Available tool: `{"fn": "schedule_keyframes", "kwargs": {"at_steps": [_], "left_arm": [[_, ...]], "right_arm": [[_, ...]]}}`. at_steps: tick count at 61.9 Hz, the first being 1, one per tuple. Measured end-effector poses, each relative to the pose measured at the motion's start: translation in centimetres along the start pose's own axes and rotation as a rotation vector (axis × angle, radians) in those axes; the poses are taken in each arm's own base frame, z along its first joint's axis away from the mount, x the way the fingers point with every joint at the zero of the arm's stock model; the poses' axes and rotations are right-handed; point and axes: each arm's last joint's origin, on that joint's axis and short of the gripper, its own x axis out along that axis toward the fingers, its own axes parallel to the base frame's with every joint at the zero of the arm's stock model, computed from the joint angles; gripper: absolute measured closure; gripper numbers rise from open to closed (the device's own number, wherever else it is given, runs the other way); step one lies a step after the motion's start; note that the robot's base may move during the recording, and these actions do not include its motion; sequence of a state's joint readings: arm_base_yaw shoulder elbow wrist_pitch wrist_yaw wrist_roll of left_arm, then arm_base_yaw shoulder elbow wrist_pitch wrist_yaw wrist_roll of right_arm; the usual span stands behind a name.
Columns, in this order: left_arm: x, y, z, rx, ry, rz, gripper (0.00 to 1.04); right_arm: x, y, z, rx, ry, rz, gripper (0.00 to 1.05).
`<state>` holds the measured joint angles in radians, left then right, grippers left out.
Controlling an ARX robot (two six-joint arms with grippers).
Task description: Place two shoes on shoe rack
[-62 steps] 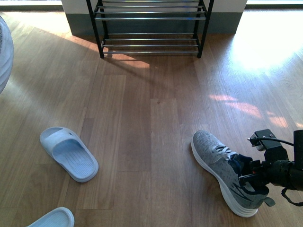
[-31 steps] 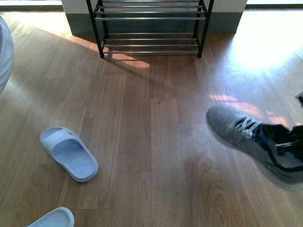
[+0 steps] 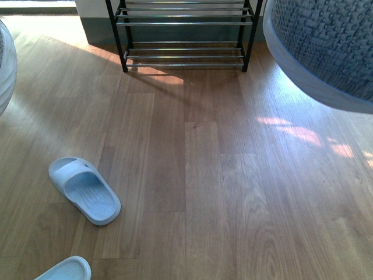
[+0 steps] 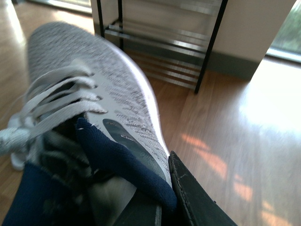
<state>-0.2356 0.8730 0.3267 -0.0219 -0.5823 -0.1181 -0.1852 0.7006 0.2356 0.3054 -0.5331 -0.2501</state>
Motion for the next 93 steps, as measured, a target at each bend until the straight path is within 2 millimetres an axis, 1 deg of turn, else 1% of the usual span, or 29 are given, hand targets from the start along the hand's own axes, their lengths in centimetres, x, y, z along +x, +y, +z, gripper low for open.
{"fn": "schedule_keyframes", "kwargs": {"at_steps": [5, 12, 93], "left_arm": [[0.0, 0.0, 0.0, 0.0, 0.0, -0.001, 1.03], [0.0, 0.0, 0.0, 0.0, 0.0, 0.002, 1.03], [0.0, -0.03, -0.02, 0.001, 0.001, -0.008, 1.03]], "right_arm": [[-0.19, 0.04, 0.36, -0.012, -0.019, -0.003, 1.03], [-0.15, 0.07, 0.02, -0.003, -0.003, -0.011, 1.03], [-0.16, 0.04, 0.02, -0.003, -0.001, -0.018, 1.03]]}}
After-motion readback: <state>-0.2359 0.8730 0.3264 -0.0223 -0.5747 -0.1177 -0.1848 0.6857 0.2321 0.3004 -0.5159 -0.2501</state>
